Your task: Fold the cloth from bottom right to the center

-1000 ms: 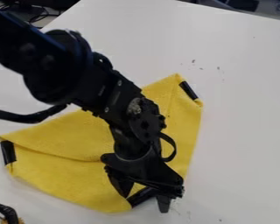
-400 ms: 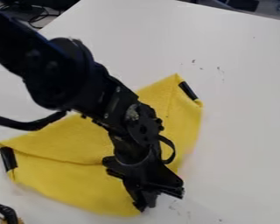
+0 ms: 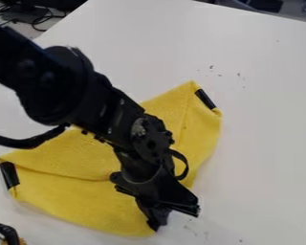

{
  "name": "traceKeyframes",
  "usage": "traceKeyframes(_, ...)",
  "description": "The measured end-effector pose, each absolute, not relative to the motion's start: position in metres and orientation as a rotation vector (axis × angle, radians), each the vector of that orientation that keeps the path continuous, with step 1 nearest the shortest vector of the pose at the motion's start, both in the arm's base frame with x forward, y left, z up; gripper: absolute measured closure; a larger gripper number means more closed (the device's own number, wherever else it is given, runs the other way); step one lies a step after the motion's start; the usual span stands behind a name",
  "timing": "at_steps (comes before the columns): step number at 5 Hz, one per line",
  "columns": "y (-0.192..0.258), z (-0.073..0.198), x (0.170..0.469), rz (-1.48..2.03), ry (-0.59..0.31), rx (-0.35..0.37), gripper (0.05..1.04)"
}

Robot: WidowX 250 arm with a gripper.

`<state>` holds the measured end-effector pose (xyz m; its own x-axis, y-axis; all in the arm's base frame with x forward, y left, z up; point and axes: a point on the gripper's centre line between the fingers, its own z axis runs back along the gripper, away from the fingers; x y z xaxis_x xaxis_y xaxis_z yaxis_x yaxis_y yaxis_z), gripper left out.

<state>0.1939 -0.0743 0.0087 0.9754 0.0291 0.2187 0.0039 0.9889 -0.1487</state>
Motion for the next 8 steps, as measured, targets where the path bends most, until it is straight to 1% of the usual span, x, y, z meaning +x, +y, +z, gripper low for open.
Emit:
traceKeyframes(1,-0.075,0.025,0.197,-0.056,-0.176,-0.131,1.025)
traceKeyframes(2,-0.072,0.043,0.208,-0.095,-0.129,-0.115,1.025)
traceKeyframes(3,-0.063,0.051,0.222,-0.134,-0.109,-0.134,1.025)
traceKeyframes(4,-0.039,0.043,0.246,-0.176,-0.089,-0.192,1.025)
traceKeyframes(5,-0.011,0.030,0.266,-0.208,-0.038,-0.255,1.025)
traceKeyframes(6,0.009,0.020,0.280,-0.241,-0.023,-0.282,1.025)
traceKeyframes(7,0.021,0.013,0.288,-0.256,-0.017,-0.307,1.002)
traceKeyframes(8,0.023,0.012,0.292,-0.259,-0.050,-0.293,0.846)
